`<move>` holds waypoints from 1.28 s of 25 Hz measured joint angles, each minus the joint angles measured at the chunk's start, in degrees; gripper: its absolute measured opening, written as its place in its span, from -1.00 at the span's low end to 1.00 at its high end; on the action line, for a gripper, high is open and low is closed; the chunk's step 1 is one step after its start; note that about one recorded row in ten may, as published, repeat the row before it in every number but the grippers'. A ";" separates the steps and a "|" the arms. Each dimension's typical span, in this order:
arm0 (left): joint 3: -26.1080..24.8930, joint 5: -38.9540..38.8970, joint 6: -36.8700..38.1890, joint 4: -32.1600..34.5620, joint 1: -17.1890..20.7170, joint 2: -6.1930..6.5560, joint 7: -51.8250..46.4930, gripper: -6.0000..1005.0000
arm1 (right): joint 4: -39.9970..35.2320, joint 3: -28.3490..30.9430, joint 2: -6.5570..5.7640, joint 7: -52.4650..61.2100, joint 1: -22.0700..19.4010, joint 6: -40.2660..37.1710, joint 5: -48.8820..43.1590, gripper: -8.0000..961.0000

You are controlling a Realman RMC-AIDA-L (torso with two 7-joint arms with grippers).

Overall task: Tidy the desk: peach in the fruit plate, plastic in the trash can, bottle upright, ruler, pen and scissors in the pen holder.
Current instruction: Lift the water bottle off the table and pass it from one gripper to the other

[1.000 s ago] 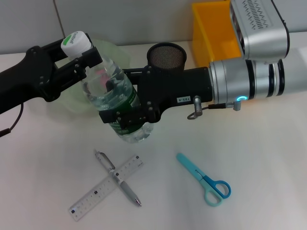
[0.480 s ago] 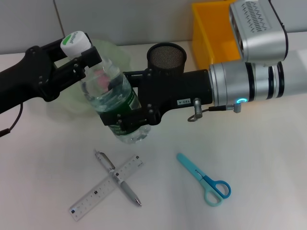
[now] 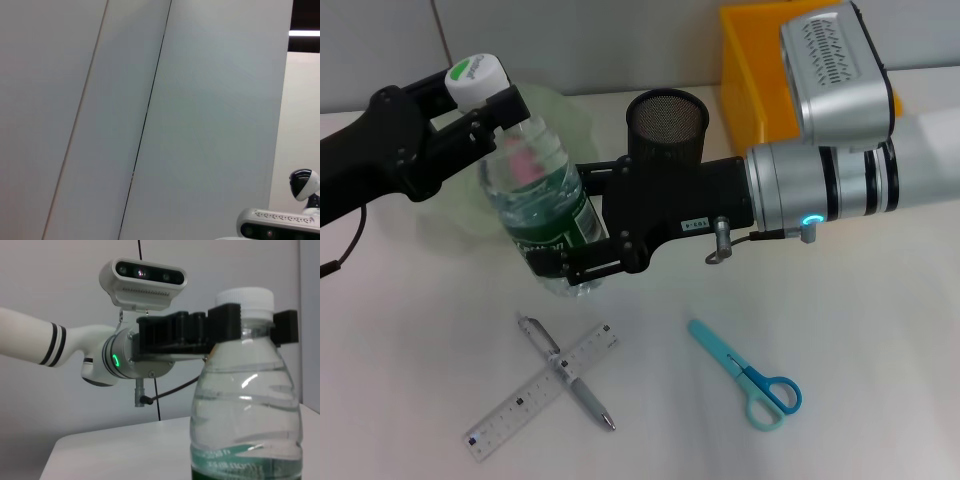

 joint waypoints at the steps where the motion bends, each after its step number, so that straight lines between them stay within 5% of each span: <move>1: 0.00 -0.18 0.00 0.00 0.00 0.00 -0.02 -0.11 | 0.03 -0.08 0.00 0.00 0.00 0.16 -0.01 0.61; 32: 0.00 -2.27 1.26 0.37 0.08 0.17 -1.26 -0.10 | 0.62 -2.27 0.15 0.26 -0.79 3.32 -0.78 0.61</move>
